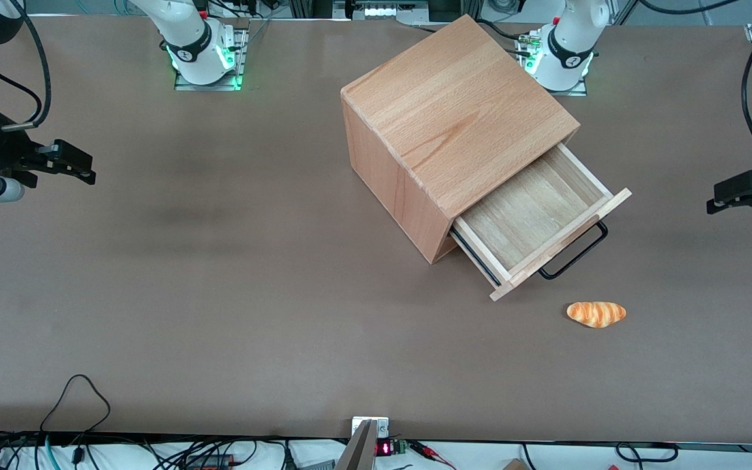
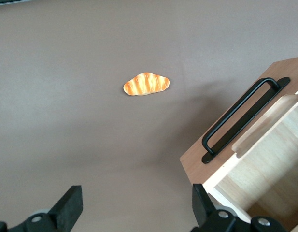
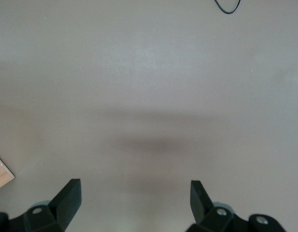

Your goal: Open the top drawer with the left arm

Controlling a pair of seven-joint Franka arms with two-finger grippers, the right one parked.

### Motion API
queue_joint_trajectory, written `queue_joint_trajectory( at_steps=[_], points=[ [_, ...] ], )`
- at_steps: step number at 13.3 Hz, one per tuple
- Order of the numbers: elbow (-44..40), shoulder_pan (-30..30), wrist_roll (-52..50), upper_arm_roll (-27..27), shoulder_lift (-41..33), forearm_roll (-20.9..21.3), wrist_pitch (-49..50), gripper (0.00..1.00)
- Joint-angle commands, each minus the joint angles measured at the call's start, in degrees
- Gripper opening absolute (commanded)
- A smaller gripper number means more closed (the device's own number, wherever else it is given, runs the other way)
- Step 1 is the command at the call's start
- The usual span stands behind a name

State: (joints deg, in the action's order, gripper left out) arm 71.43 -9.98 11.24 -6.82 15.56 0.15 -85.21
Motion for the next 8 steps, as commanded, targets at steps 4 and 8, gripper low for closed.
queue_joint_trajectory(
  at_steps=[4, 8],
  points=[
    [19.79, -0.21, -1.32, -0.82, -14.76, 1.34, -7.70, 1.00],
    [19.80, -0.39, -0.96, -0.83, -15.47, 1.16, -5.67, 1.00]
  ],
)
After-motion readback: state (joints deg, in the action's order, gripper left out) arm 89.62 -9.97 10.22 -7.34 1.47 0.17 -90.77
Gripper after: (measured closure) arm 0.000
